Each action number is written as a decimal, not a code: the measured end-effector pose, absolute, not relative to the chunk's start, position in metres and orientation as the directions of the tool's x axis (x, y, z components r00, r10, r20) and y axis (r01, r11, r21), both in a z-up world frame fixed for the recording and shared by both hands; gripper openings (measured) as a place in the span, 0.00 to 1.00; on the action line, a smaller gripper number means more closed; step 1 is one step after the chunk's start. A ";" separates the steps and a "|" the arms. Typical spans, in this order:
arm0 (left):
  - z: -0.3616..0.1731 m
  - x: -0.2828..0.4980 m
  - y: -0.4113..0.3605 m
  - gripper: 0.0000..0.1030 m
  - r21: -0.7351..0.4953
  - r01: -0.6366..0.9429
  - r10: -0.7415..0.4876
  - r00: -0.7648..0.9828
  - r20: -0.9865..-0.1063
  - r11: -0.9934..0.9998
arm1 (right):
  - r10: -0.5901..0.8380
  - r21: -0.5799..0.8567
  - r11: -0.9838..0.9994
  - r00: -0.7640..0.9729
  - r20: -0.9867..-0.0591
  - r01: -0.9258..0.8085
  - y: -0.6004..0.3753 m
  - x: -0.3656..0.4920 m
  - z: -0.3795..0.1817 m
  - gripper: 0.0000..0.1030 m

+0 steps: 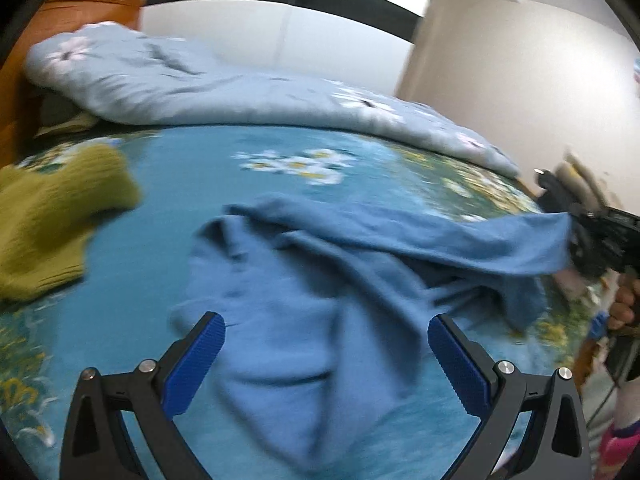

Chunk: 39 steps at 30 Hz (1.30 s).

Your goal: Fold clothes

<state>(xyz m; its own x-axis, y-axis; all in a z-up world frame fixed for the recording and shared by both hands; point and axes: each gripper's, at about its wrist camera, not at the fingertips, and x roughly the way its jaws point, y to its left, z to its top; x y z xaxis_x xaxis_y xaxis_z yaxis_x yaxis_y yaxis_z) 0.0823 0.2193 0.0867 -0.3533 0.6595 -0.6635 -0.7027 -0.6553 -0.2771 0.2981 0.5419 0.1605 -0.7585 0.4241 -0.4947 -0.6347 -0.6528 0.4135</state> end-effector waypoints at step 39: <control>0.140 0.036 -0.033 0.02 -0.463 -0.291 0.498 -0.756 -0.425 -0.837 | 0.018 0.024 -0.998 -0.592 -0.806 -0.063 0.344 0.072 0.088 0.42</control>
